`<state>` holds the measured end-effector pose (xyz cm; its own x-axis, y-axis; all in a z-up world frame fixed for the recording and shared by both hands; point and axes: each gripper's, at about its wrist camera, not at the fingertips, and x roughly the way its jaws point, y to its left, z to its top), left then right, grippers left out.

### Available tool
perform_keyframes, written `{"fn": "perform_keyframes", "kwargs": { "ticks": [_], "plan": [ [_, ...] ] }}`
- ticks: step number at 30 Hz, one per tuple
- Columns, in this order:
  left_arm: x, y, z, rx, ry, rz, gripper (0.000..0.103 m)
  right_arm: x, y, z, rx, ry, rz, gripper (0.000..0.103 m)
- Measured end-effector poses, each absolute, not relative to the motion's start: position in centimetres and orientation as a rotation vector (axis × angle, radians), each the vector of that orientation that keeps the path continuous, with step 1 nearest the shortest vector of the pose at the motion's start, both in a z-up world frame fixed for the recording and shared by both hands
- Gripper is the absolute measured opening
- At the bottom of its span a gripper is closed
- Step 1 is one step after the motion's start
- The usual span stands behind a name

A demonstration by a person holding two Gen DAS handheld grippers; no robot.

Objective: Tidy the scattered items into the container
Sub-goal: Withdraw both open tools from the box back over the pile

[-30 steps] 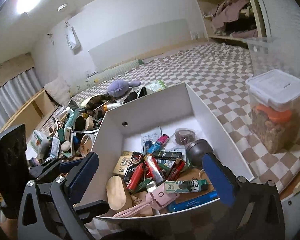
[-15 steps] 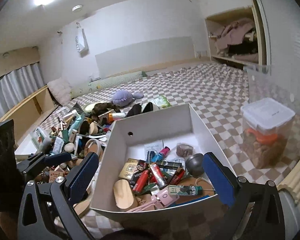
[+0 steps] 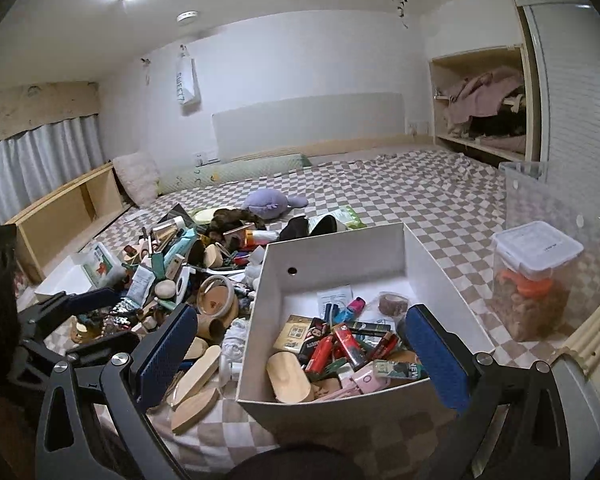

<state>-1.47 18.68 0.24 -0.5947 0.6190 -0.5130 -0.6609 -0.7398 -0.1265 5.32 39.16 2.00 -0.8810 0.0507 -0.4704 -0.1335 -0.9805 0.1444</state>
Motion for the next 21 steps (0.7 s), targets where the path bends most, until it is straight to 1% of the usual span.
{"fn": "perform_keyframes", "kwargs": {
  "ticks": [11, 17, 21],
  "plan": [
    [0.7, 14.6, 0.7, -0.662, 0.057, 2.422, 0.103, 6.7, 36.8, 1.9, -0.728, 0.232, 2.968, 0.103],
    [1.3, 13.6, 0.5, -0.659, 0.084, 2.475, 0.103, 7.5, 35.9, 1.8, -0.723, 0.205, 2.977, 0.103],
    [1.6, 13.1, 0.3, -0.663, 0.071, 2.492, 0.103, 8.0, 35.7, 1.4, -0.715, 0.199, 2.976, 0.103]
  ]
}}
